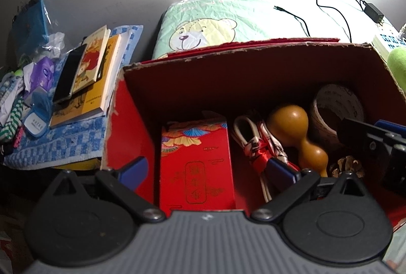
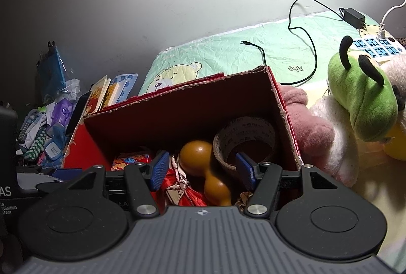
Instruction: Organize objects
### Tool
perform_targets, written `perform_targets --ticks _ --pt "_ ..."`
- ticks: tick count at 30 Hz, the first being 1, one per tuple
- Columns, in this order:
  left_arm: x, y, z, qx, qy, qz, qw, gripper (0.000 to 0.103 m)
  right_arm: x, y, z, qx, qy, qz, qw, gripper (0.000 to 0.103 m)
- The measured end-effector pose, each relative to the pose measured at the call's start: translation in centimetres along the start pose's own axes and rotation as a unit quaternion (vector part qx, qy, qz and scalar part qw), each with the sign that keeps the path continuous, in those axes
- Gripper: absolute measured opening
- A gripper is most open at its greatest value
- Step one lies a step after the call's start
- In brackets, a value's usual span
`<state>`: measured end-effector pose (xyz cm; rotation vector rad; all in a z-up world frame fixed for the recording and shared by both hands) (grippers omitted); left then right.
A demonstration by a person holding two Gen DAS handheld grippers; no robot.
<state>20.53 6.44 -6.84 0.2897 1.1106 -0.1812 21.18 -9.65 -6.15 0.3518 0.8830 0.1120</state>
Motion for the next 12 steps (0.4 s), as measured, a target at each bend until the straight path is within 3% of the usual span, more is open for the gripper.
perform_targets --ticks 4,12 --pt "-0.23 -0.34 -0.19 0.001 -0.005 -0.017 0.9998 0.098 -0.01 0.03 0.0 0.0 0.0 0.001 1.0 0.061" --pt "-0.49 -0.19 -0.17 -0.005 -0.006 -0.012 0.9999 0.098 -0.07 0.07 -0.13 0.0 0.0 0.001 1.0 0.061"
Point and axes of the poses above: each gripper's, at about its wrist camera, not at the fingertips, and x roughly the way its jaws point, y to its left, z to its top, the point moved 8 cm from there along x, roughly the way its jaws point, and after that the axes turned 6 degrees about y, right-handed, at the moved point
